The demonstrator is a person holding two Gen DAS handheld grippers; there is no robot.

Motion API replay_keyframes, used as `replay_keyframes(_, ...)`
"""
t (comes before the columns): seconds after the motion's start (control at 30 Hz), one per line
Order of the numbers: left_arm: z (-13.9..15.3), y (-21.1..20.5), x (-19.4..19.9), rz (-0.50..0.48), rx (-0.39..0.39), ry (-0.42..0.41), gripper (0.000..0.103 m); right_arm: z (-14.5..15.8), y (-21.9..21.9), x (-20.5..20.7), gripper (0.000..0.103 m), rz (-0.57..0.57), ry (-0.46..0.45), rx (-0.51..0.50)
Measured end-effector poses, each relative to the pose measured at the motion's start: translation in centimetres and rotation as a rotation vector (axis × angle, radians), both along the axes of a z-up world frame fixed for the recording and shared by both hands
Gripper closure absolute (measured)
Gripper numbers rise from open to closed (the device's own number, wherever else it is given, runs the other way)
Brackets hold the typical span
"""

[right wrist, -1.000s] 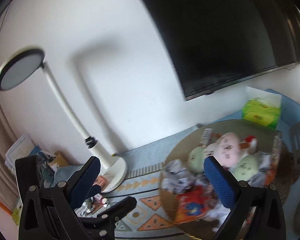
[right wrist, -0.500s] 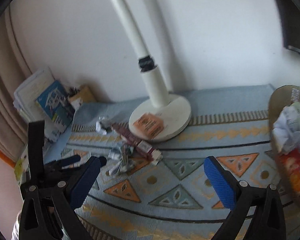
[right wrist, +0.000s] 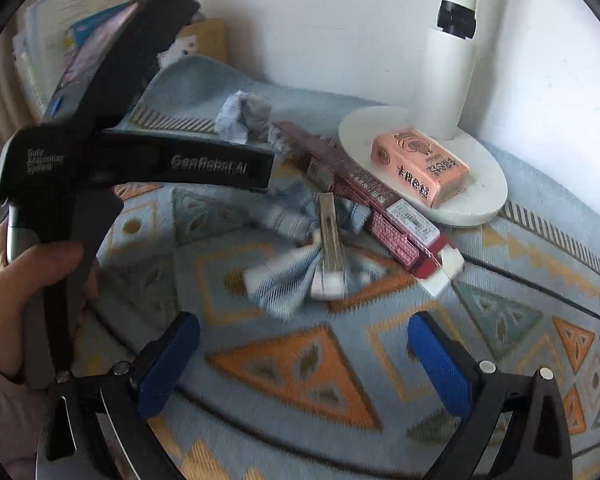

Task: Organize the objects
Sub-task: 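Grasp the last paper ball with the left gripper while the right grasps the plaid cloth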

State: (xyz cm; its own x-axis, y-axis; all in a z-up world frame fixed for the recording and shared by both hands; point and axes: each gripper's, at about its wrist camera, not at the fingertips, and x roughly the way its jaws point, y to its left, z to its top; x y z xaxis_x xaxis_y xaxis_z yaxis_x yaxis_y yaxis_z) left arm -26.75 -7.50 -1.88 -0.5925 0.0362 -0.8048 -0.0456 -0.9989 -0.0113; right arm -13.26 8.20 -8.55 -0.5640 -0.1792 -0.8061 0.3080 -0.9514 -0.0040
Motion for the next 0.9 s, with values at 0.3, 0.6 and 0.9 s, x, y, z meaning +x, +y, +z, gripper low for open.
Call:
replay_keyframes(0.3, 0.8, -0.1, -2.2, 0.063, -0.009, -0.004, 0.000, -0.5, -1.1, -3.3, 0.000, -0.027, -0.002, 0.000)
replay_keyframes(0.6, 1.5, 0.4, -2.2, 0.066, -0.009, -0.004, 0.000, -0.8, -0.4, -3.3, 0.000, -0.009, -0.003, -0.013)
replay_keyframes(0.9, 2.4, 0.9, -2.1, 0.035, 0.025, 0.008, 0.003, -0.3, 0.0, -2.6, 0.039, 0.015, 0.043, -0.019)
